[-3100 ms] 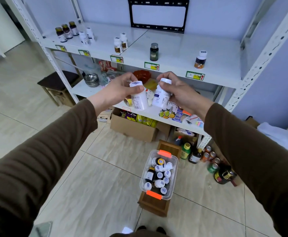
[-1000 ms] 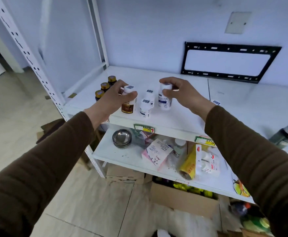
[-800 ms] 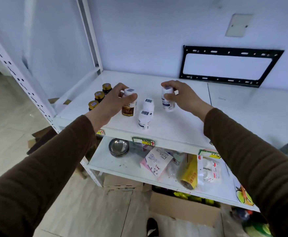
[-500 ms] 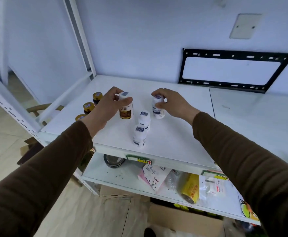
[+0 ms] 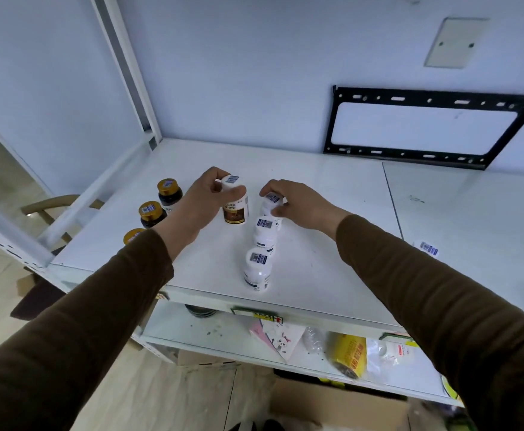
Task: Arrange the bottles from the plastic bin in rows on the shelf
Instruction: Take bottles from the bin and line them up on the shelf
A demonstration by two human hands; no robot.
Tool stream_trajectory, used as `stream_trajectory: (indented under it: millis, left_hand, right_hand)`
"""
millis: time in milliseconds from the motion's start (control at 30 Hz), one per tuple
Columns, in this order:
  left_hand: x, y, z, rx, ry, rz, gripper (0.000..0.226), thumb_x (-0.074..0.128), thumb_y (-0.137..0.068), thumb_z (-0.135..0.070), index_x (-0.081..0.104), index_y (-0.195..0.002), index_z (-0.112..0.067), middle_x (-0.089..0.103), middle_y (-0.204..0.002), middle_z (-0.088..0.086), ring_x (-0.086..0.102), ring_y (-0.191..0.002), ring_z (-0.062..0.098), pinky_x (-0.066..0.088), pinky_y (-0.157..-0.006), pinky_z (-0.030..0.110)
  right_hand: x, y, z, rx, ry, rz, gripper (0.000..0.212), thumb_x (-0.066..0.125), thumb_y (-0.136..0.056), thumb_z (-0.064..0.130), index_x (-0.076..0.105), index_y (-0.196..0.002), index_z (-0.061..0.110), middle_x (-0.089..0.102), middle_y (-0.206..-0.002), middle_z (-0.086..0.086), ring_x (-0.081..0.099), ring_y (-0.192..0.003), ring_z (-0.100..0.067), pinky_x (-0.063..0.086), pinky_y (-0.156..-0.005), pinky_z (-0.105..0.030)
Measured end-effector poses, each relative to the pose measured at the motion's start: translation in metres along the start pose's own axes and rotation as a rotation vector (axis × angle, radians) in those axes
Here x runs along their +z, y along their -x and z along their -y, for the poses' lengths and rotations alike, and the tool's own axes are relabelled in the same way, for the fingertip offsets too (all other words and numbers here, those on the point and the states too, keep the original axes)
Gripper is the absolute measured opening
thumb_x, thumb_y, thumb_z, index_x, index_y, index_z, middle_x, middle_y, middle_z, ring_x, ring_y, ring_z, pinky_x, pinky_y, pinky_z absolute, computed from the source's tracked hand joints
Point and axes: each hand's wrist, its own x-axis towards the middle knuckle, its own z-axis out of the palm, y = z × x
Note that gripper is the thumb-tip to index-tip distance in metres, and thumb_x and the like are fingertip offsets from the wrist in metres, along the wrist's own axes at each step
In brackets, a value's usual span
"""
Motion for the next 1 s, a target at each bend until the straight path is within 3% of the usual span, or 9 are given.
stream_trajectory:
  millis: [167, 267, 433, 567, 700, 800, 1000]
  left_hand:
    - [0.002, -0.009, -0.001, 0.036, -0.014, -0.001, 0.026, 0.079, -0.083, -0.031, 0.061, -0.101, -0.024, 0.067, -0.096, 0.002, 0.066, -0.094, 0.020, 0.052, -0.092, 0.044]
    - [0.004, -0.012, -0.011, 0.095, -0.018, -0.018, 0.027, 0.078, -0.084, -0.027, 0.059, -0.103, -0.020, 0.068, -0.098, 0.002, 0.064, -0.084, 0.012, 0.048, -0.076, 0.029]
    - [0.019, -0.013, -0.042, 0.228, -0.047, -0.032, 0.033, 0.076, -0.085, -0.027, 0.059, -0.110, -0.014, 0.066, -0.095, -0.004, 0.061, -0.075, 0.001, 0.044, -0.060, 0.008]
    - [0.045, -0.009, -0.064, 0.289, -0.002, 0.041, 0.031, 0.076, -0.085, -0.021, 0.058, -0.110, -0.013, 0.065, -0.092, -0.007, 0.059, -0.069, -0.007, 0.046, -0.064, 0.009]
    - [0.081, -0.001, -0.080, 0.326, -0.001, 0.109, 0.029, 0.076, -0.085, -0.025, 0.057, -0.105, -0.020, 0.065, -0.091, -0.008, 0.059, -0.074, -0.001, 0.048, -0.067, 0.020]
    - [0.115, 0.009, -0.088, 0.330, -0.019, 0.122, 0.027, 0.075, -0.087, -0.024, 0.056, -0.105, -0.021, 0.064, -0.088, -0.011, 0.056, -0.066, -0.010, 0.043, -0.057, 0.009]
    - [0.185, 0.027, -0.103, 0.302, -0.035, 0.095, 0.030, 0.076, -0.086, -0.023, 0.056, -0.107, -0.018, 0.066, -0.093, -0.012, 0.060, -0.079, -0.001, 0.044, -0.067, 0.011]
  right_hand:
    - [-0.002, 0.002, 0.002, 0.017, -0.019, 0.027, 0.051, 0.065, -0.087, 0.007, 0.052, -0.130, 0.030, 0.057, -0.129, 0.004, 0.052, -0.110, -0.009, 0.041, -0.090, -0.024]
    - [-0.015, 0.008, 0.004, 0.014, -0.038, 0.037, 0.062, 0.065, -0.089, 0.008, 0.044, -0.142, 0.032, 0.053, -0.136, 0.003, 0.047, -0.115, -0.004, 0.036, -0.092, -0.019]
    - [-0.053, 0.034, 0.003, 0.035, 0.060, -0.042, 0.052, 0.061, -0.094, 0.014, 0.047, -0.140, 0.032, 0.053, -0.133, 0.004, 0.048, -0.115, -0.008, 0.036, -0.091, -0.018]
    - [-0.080, 0.069, -0.006, 0.104, 0.080, -0.101, 0.045, 0.063, -0.093, 0.023, 0.051, -0.135, 0.034, 0.054, -0.132, 0.006, 0.050, -0.117, -0.009, 0.041, -0.098, -0.024]
    - [-0.102, 0.110, -0.022, 0.152, 0.092, -0.143, 0.037, 0.062, -0.093, 0.030, 0.056, -0.129, 0.037, 0.054, -0.129, 0.012, 0.048, -0.117, -0.005, 0.040, -0.097, -0.023]
    - [-0.113, 0.141, -0.039, 0.168, 0.093, -0.164, 0.034, 0.061, -0.093, 0.033, 0.057, -0.126, 0.040, 0.055, -0.128, 0.012, 0.048, -0.116, -0.006, 0.040, -0.095, -0.025]
    - [-0.140, 0.195, -0.080, 0.155, 0.111, -0.156, 0.032, 0.060, -0.094, 0.034, 0.058, -0.126, 0.038, 0.055, -0.129, 0.011, 0.047, -0.120, -0.009, 0.038, -0.099, -0.026]
